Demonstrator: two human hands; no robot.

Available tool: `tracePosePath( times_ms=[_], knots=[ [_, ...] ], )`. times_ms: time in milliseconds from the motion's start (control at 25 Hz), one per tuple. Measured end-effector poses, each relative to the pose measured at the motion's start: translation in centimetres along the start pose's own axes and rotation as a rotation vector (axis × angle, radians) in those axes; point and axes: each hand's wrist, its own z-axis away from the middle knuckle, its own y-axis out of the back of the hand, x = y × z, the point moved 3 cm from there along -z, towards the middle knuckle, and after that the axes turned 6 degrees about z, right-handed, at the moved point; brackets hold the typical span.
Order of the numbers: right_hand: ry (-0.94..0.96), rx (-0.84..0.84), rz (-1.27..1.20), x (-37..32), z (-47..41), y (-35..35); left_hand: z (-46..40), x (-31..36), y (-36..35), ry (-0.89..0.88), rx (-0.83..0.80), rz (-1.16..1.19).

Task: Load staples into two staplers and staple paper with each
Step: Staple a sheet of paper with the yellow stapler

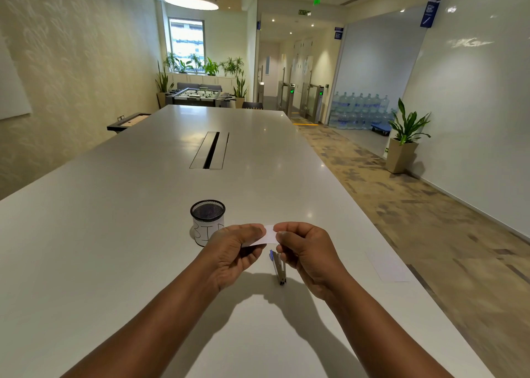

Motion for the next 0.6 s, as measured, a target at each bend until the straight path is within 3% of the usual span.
tracePosePath(
  times_ms=[600],
  knots=[
    [0.001, 0.014, 0.01, -0.17, -0.1, 0.2, -0.44, -0.06, 0.09, -0.032, -0.049, -0.081]
  ],
)
